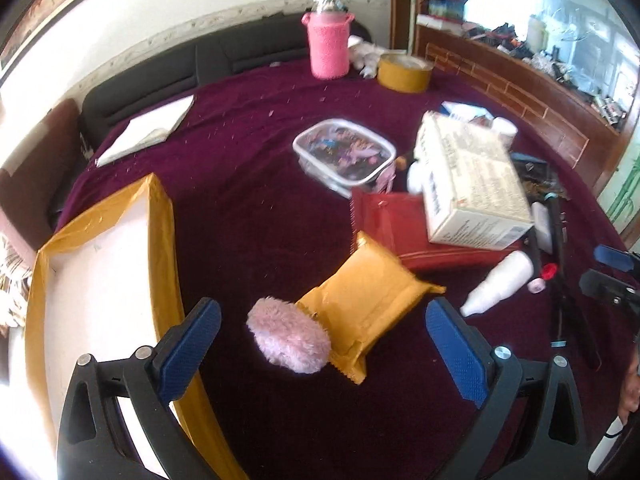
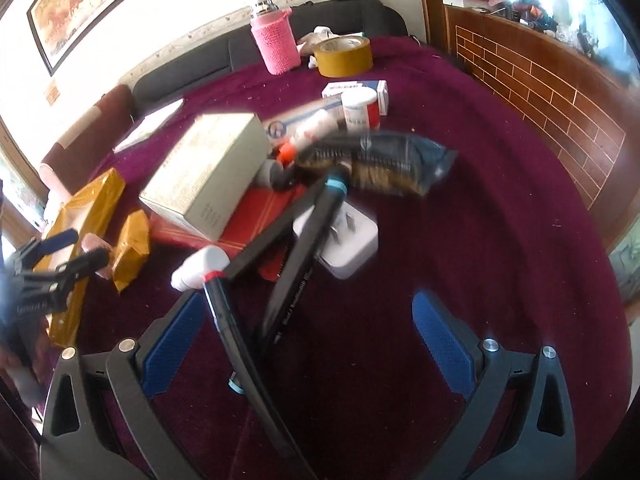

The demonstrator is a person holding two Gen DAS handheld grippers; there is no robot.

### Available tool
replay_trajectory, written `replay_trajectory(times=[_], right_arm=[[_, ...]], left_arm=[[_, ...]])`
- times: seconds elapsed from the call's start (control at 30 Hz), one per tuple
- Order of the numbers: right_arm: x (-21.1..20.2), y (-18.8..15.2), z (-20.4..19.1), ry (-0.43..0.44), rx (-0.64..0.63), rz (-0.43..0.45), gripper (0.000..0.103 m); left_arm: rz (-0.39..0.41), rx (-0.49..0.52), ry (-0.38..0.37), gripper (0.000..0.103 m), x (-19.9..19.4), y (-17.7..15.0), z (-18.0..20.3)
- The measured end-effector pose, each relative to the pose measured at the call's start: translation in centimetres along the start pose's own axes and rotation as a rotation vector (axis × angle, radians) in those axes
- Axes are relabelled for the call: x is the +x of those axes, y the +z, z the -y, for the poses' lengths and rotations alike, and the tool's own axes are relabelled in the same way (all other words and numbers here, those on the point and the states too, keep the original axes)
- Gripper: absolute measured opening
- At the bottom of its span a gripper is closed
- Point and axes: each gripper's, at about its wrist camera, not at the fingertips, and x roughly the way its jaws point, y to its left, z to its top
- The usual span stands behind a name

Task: Organize objects
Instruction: 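Grasp the pink fuzzy plush toy with the left gripper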

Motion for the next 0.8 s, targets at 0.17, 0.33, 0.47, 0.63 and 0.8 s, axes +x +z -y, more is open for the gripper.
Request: replay_trajectory(times=[0.17,0.33,0.47,0.63,0.8], right_arm=[[0.0,-0.1,-0.2,0.025,-0.01,0.017,0.103],[1.0,-0.2,-1.2,0.038,-0.034,-0.007,0.103],[0.8,-0.4,-1.8,0.031,-0.05,-0.004,0.103],[0.2,-0.2,-2.3,0.048,-0.052,0.004,0.103],[-0.1,-0.1,-3.2,0.056,-0.07,-0.005,0.103]], left_arm=[[0.012,-0.082,-0.083,0.085,-0.8,-1.4,-1.3],[-0.012,-0.176,-0.141,0.042,0.5,-1.3,-2.7],[-0.008,-0.238,-0.134,0.034,1.4,-1.6,-3.0],[0.018,-0.252,-0.069,0.042,1.7,-1.5,-2.5],[0.026,-0.31,-0.081,0.032,1.9,-1.7,-3.5]])
